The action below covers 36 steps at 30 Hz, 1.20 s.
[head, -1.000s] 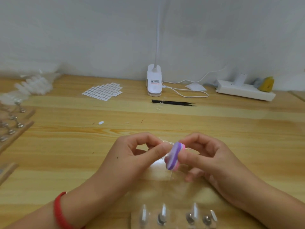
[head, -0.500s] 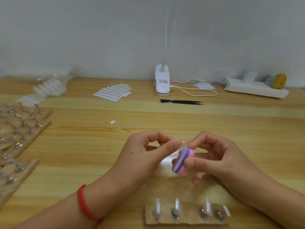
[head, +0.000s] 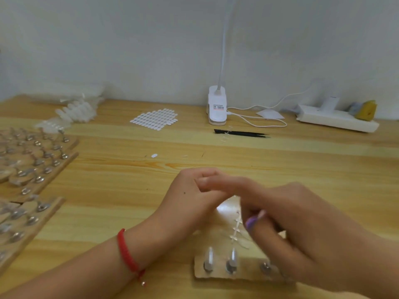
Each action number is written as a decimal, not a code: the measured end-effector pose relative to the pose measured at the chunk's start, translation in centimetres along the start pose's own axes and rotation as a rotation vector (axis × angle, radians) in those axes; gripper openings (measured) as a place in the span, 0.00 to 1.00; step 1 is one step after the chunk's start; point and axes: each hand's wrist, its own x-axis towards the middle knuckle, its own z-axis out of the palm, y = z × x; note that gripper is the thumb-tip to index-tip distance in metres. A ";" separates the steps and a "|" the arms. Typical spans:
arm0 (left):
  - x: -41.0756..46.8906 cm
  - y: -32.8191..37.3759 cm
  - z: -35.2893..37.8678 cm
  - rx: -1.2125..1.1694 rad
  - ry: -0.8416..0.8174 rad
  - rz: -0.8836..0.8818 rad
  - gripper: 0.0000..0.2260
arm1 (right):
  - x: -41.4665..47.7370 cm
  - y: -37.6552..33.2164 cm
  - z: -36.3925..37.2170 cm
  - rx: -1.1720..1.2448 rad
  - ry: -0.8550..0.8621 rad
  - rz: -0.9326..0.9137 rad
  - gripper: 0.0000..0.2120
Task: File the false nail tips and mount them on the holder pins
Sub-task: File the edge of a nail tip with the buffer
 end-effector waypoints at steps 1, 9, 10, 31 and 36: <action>0.0 0.0 0.0 -0.006 -0.008 -0.008 0.05 | 0.6 -0.4 0.0 -0.106 -0.069 -0.019 0.30; -0.1 0.1 -0.5 -0.066 0.011 0.041 0.05 | 1.8 -0.5 0.0 -0.163 0.068 0.053 0.19; 0.0 0.2 -0.5 -0.111 0.043 0.013 0.05 | 1.3 -0.1 0.0 0.000 0.162 0.128 0.19; -0.1 0.4 -0.3 -0.114 0.084 -0.032 0.07 | 0.4 2.4 2.9 1.039 0.458 0.655 0.17; -0.1 0.1 -0.4 -0.122 0.097 -0.032 0.11 | 0.4 2.7 3.1 1.072 0.490 0.611 0.17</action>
